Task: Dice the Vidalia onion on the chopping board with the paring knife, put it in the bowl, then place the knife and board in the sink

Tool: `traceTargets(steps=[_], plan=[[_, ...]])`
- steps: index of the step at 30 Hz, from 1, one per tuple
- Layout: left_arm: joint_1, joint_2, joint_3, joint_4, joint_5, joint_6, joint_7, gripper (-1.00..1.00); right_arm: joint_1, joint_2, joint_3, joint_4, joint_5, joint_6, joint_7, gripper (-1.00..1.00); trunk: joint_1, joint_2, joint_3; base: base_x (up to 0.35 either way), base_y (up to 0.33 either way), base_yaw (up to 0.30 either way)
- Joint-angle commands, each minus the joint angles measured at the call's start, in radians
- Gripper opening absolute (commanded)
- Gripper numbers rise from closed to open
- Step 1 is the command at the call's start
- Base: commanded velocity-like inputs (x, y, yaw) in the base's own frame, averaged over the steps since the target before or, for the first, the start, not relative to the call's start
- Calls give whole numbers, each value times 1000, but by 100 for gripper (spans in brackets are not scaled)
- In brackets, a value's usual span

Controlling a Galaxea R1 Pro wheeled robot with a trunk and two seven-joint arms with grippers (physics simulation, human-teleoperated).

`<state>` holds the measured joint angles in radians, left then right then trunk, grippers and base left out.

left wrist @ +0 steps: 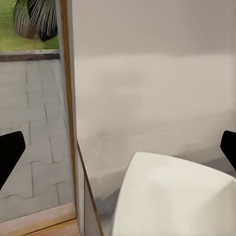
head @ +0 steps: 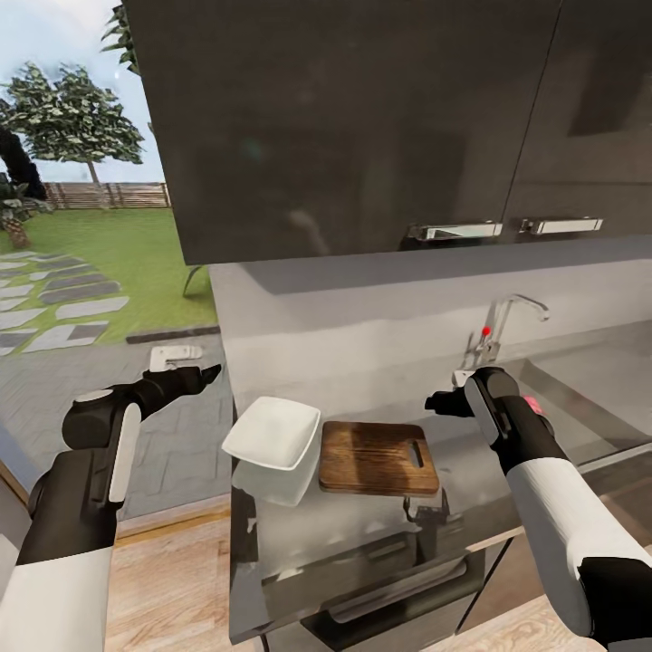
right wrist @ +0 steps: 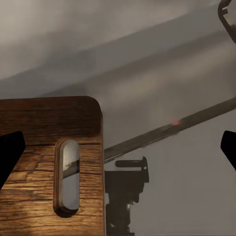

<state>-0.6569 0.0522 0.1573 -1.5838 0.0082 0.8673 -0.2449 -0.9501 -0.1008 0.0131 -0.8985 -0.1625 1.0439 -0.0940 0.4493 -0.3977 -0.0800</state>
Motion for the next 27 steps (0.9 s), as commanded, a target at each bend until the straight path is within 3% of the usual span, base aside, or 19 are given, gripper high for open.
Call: traceTargets(steps=[1,27], plan=[[-1,0,1,-1,1,6,-4,100,-1,0,1,-1,-11,3,-10,100,1,-2,-2,0,0,0],[-1,0,1,-1,1,5,-4,100,-1,0,0,-1,-11,3,-10,100,1,-2,-12,0,-24,30]])
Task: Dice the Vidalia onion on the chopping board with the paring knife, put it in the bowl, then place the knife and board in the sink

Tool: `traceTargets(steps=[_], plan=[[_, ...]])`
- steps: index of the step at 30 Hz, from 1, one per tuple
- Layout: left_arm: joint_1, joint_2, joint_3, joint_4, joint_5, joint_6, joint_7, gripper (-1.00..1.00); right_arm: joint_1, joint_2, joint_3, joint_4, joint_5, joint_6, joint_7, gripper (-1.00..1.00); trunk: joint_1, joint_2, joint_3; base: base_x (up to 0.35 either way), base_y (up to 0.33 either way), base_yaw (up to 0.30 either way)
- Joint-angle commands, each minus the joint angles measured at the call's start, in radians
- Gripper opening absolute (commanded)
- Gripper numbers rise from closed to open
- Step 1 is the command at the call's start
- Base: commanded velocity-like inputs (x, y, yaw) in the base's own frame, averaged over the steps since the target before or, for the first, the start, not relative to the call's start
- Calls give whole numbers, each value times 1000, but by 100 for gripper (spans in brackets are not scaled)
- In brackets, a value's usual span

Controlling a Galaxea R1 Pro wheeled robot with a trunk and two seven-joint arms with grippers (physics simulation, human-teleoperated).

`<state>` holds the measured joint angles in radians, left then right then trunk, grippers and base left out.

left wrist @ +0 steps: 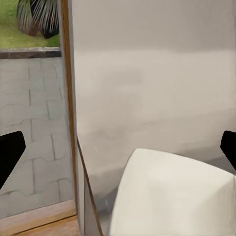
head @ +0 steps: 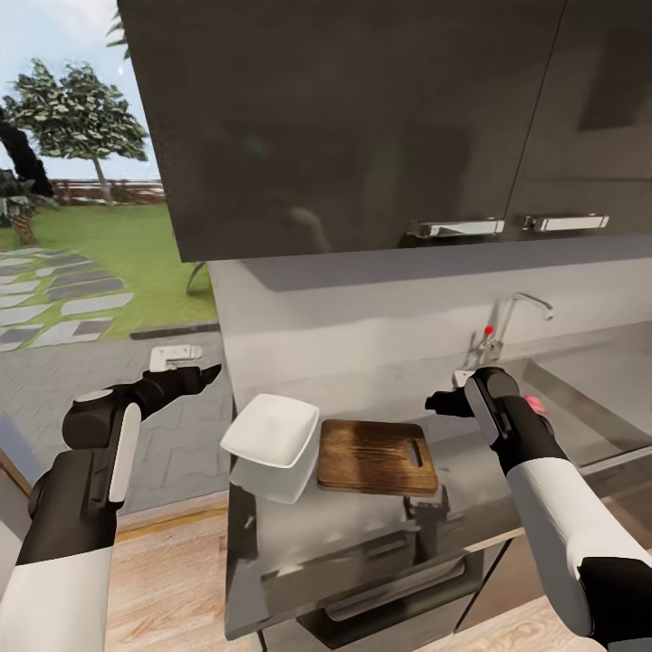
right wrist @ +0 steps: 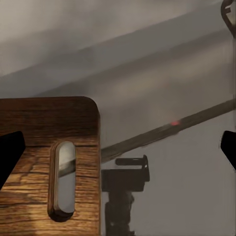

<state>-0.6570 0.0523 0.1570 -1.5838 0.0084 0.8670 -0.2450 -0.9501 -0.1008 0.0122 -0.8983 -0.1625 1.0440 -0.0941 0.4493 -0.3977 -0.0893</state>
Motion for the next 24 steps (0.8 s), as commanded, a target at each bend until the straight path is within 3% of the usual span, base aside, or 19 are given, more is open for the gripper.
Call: traceTargets(steps=[1,24], plan=[[-1,0,1,-1,1,6,-4,100,-1,0,1,-1,-11,3,-10,100,1,-2,-2,0,-55,3],[-2,0,2,-1,1,5,-4,100,-1,0,0,-1,-11,3,-10,100,1,-2,-2,0,-8,0]])
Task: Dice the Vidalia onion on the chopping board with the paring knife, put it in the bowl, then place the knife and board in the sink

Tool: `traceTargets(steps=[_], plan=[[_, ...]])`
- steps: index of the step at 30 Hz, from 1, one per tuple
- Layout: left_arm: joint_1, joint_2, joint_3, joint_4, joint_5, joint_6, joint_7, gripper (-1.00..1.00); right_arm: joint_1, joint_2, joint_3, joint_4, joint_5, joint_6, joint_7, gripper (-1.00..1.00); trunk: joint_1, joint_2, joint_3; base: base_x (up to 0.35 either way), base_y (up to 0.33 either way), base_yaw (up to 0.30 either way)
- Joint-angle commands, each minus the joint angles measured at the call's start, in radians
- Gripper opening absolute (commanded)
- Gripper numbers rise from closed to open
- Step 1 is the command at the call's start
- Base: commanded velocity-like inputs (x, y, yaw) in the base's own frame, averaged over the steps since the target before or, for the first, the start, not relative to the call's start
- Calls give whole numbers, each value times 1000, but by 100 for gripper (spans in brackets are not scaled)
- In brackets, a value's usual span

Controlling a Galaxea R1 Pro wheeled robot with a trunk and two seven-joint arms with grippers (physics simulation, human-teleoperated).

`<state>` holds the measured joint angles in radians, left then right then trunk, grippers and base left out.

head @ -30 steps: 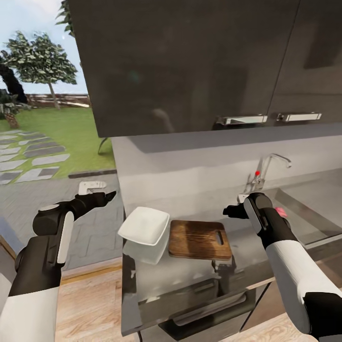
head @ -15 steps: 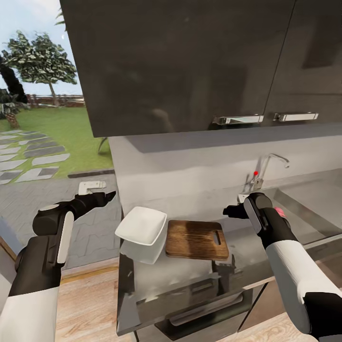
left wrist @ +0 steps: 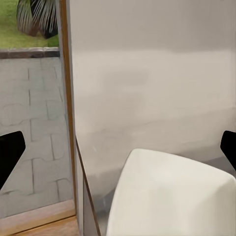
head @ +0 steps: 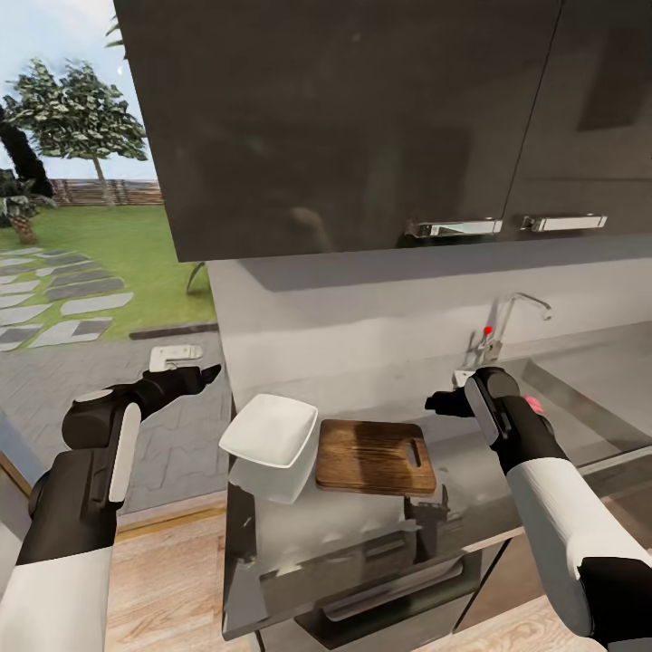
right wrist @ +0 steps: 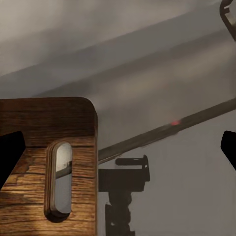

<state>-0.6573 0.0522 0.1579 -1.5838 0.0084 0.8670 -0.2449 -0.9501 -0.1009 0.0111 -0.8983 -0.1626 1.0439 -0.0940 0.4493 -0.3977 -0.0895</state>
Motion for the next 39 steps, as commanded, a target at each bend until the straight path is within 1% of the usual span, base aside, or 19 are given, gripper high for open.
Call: traceTargets(steps=[1,39], plan=[[-1,0,1,-1,1,6,-4,100,-1,0,1,-1,-11,3,-10,100,1,-2,-2,0,0,0],[-2,0,0,-1,1,5,-4,100,-1,0,1,-1,-11,3,-9,100,1,-2,-24,0,0,0]])
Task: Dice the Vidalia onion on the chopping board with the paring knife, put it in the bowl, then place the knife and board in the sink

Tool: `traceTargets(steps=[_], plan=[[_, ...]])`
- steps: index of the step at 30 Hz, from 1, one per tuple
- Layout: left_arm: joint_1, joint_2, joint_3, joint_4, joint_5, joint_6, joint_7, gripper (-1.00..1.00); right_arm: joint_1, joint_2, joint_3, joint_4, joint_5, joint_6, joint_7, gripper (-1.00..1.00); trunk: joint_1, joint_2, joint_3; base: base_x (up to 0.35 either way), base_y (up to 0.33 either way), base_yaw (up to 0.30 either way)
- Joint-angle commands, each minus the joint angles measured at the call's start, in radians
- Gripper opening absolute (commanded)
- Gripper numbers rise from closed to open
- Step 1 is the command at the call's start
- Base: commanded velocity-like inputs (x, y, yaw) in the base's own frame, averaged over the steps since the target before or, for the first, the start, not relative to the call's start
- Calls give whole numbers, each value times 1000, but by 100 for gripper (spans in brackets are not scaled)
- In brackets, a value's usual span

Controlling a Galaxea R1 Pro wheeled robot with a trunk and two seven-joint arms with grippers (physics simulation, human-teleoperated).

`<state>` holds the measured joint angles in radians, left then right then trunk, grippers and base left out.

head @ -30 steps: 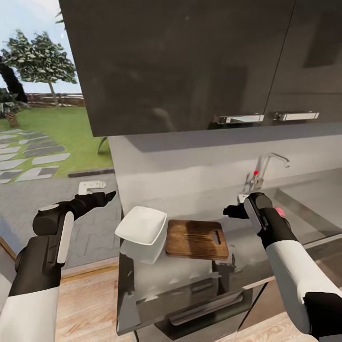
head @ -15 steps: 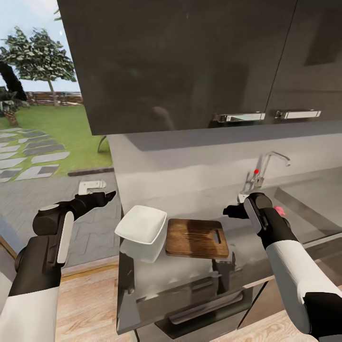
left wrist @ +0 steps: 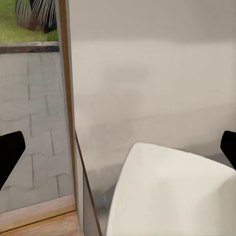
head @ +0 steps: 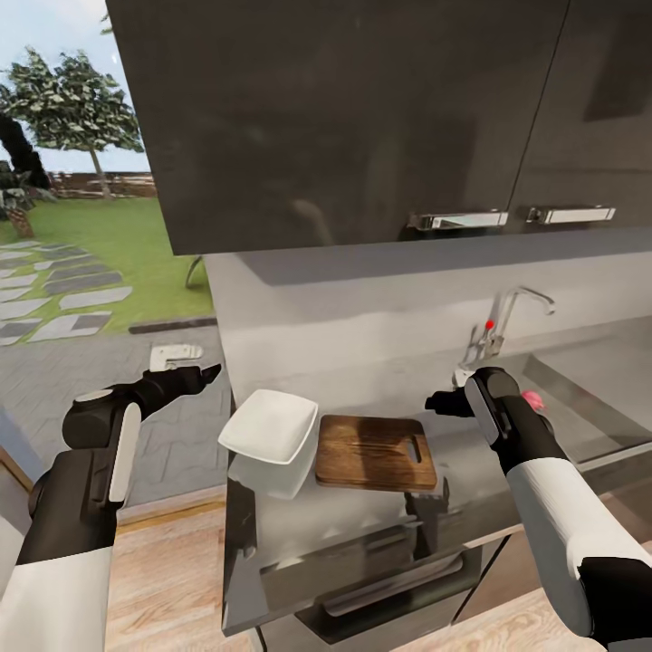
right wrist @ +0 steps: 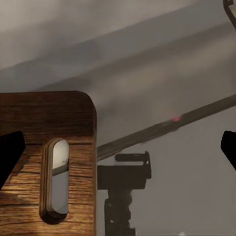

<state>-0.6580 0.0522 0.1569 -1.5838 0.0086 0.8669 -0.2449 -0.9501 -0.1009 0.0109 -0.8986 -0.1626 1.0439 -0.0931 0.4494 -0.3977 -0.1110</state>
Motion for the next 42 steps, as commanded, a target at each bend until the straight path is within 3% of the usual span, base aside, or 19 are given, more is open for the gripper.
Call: traceTargets(steps=[1,42], plan=[[-1,0,1,-1,1,6,-4,100,-1,0,1,-1,-11,3,-10,100,1,-2,-3,0,0,0],[0,0,1,-1,1,6,-4,100,-1,0,1,-1,-11,3,-10,100,1,-2,-60,0,0,0]])
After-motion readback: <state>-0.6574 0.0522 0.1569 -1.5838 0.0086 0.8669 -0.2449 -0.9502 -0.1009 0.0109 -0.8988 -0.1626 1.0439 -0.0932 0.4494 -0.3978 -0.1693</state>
